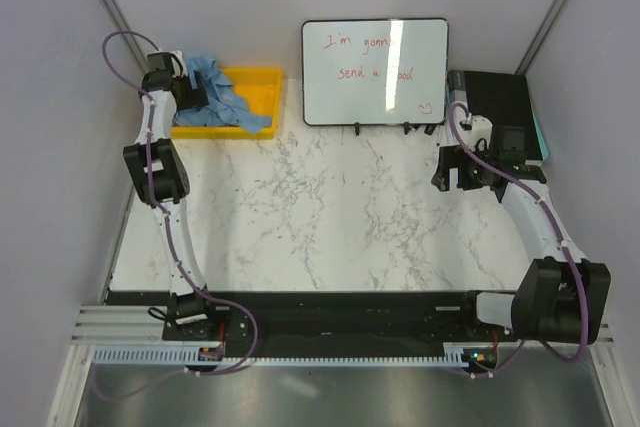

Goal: Fold and stack the long sleeve shirts
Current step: Grab the shirt from the pile

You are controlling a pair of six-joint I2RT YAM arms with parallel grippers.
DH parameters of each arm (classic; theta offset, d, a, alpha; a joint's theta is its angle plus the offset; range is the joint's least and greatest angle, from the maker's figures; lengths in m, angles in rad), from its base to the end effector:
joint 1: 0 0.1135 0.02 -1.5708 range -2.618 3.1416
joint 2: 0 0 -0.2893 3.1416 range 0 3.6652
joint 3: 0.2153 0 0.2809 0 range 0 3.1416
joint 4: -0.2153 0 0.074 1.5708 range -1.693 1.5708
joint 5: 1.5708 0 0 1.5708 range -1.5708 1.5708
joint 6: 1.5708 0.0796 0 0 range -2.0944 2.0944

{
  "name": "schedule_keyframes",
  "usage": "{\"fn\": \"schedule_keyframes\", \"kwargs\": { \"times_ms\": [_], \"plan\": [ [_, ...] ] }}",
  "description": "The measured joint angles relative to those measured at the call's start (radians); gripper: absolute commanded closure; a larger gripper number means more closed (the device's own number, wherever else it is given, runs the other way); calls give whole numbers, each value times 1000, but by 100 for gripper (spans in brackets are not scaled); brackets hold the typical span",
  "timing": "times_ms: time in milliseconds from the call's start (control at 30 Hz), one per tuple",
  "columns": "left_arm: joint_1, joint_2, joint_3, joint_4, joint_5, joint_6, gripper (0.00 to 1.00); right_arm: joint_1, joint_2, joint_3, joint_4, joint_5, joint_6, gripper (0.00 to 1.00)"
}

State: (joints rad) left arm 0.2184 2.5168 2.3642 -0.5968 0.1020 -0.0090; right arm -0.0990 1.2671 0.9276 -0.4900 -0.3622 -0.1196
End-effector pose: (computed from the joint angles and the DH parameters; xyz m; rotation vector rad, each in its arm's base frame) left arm 0.6335 0.1323 0.1960 -0.2115 2.3057 -0.0122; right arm 0.3137 -0.0028 0.2453 -0.1914 2.3477 0.3280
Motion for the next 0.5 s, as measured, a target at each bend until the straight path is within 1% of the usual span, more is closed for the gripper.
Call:
{"fn": "schedule_keyframes", "kwargs": {
  "times_ms": [67, 133, 200, 233, 267, 300, 333, 367, 500],
  "plan": [
    [-5, 21, 3, 1, -6, 9, 2, -1, 8, 0, 0, 0, -2, 2],
    [-10, 35, 14, 1, -5, 15, 6, -2, 12, 0, -3, 0, -3, 2],
    [-13, 49, 36, 2, -4, 21, 15, -3, 13, 0, -3, 0, -5, 2],
    [-13, 58, 49, 1, 2, 26, 21, -4, 13, 0, -3, 0, -5, 2],
    [-13, 60, 54, 2, 5, 30, 40, -4, 14, 0, -3, 0, -6, 2],
    [-15, 64, 61, 1, 9, 41, 54, -5, 16, 0, -3, -1, -6, 2],
    [-15, 66, 63, 1, 10, 39, 75, -6, 20, 0, -3, -1, -6, 2],
    [-15, 67, 64, 2, 16, 51, 98, -7, 24, 0, -4, -1, -6, 2],
    [-18, 67, 65, 1, 43, 69, 98, -11, 36, 1, -6, 0, -6, 2]
  ]
}}
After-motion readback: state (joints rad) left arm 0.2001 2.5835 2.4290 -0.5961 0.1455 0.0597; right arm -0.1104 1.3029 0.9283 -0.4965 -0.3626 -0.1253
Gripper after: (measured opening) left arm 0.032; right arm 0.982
